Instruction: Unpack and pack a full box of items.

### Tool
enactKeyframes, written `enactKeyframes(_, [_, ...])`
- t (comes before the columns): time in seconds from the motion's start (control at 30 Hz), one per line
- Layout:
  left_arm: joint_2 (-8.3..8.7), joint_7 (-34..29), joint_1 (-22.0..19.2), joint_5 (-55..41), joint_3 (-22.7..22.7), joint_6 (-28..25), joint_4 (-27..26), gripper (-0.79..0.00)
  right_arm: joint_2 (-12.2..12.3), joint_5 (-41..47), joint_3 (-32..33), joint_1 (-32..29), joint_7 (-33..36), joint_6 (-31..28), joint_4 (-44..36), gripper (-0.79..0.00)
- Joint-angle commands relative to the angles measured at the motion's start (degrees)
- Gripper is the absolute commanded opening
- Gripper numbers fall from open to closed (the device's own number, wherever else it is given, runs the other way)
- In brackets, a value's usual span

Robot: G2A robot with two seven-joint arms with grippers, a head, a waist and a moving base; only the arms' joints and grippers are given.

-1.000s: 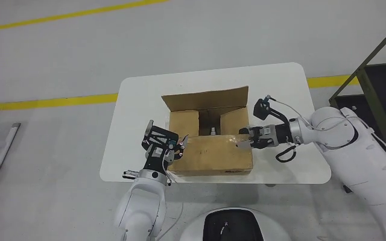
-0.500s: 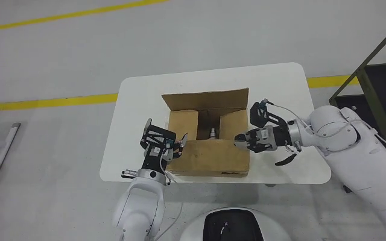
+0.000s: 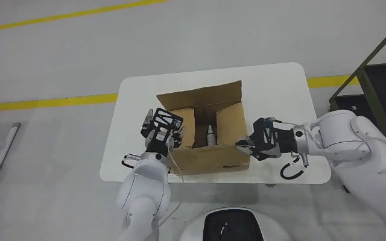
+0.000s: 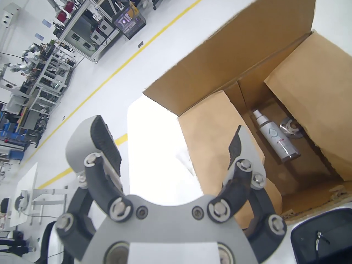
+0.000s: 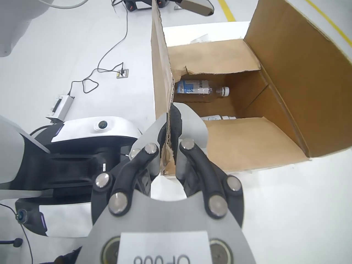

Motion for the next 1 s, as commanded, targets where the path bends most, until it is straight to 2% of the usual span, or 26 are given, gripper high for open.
enactKeyframes(0.0, [0.00, -1.67, -0.31, -0.31, 0.51, -1.52, 0.20, 0.000, 0.18, -1.91, 0.52, -0.83, -1.03, -0.14, -0.94, -0.785])
enactKeyframes(0.13, [0.15, -4.21, -0.36, -0.81, 0.90, -5.53, -0.51, 0.000, 0.42, -3.70, 1.12, -1.94, -3.10, 0.12, -1.66, -0.785])
enactKeyframes(0.2, [0.30, -5.09, -0.14, -1.27, 1.18, -8.54, -1.22, 0.000, 0.53, -4.01, 1.39, -2.19, -3.97, 0.59, -1.57, -0.720])
enactKeyframes(0.27, [0.45, -5.77, 0.26, -1.52, 1.33, -10.88, -1.72, 0.000, 0.61, -3.93, 1.49, -2.32, -4.78, 0.85, -1.45, -0.705])
enactKeyframes(0.37, [0.71, -6.06, 0.79, -0.44, 1.33, -13.05, -2.24, 0.000, 0.75, -3.23, 1.63, -2.35, -5.75, 1.31, -0.79, -0.603])
enactKeyframes(0.4, [0.73, -5.86, 1.04, -0.53, 1.32, -12.80, -2.23, 0.000, 0.78, -2.80, 1.65, -2.37, -6.07, 1.52, -0.51, -0.542])
enactKeyframes(0.43, [0.77, -5.77, 1.22, -0.44, 1.34, -12.87, -2.29, 0.000, 0.83, -2.54, 1.74, -2.30, -6.28, 1.74, -0.31, -0.520])
enactKeyframes(0.47, [0.81, -5.64, 1.37, -0.32, 1.40, -12.96, -2.55, 0.000, 0.86, -1.75, 1.87, -2.37, -6.92, 2.10, 0.02, -0.443])
enactKeyframes(0.53, [0.90, -5.34, 1.71, -0.21, 1.63, -13.57, -3.09, 0.000, 0.96, -0.33, 2.52, -2.38, -8.04, 2.61, 0.62, -0.376])
enactKeyframes(0.6, [1.03, -5.01, 2.07, 0.10, 1.67, -14.34, -3.64, 0.000, 1.04, 2.68, 3.55, -2.79, -10.57, 2.80, 1.51, -0.376])
enactKeyframes(0.67, [1.17, -4.24, 2.47, 0.11, 1.73, -15.26, -4.33, 0.000, 1.16, 6.04, 5.24, -3.28, -13.15, 3.68, 3.27, -0.416])
enactKeyframes(0.73, [1.28, -3.65, 2.98, -0.18, 1.67, -15.77, -4.86, 0.000, 1.28, 8.33, 6.19, -3.77, -14.31, 4.43, 4.61, -0.600])
enactKeyframes(0.77, [1.32, -3.58, 3.14, -0.21, 1.61, -15.84, -5.00, 0.000, 1.33, 9.27, 6.23, -3.92, -13.95, 5.75, 5.48, -0.631])
enactKeyframes(0.8, [1.37, -3.44, 3.23, -0.12, 1.64, -16.01, -5.12, 0.000, 1.36, 9.18, 6.18, -3.60, -13.45, 6.33, 5.41, -0.754])
enactKeyframes(0.83, [1.39, -3.21, 3.30, -0.21, 1.73, -16.01, -5.19, 0.000, 1.36, 9.00, 5.70, -3.47, -12.85, 6.72, 5.69, -0.785])
enactKeyframes(0.9, [1.47, -3.09, 3.40, -0.10, 1.89, -16.29, -5.15, 0.000, 1.22, 8.87, 4.20, -2.84, -11.78, 8.40, 6.39, -0.785])
enactKeyframes(0.97, [1.56, -2.95, 3.41, 0.38, 2.00, -16.48, -5.22, 0.000, 1.13, 5.12, 2.44, -1.67, -9.57, 8.64, 5.99, -0.785])
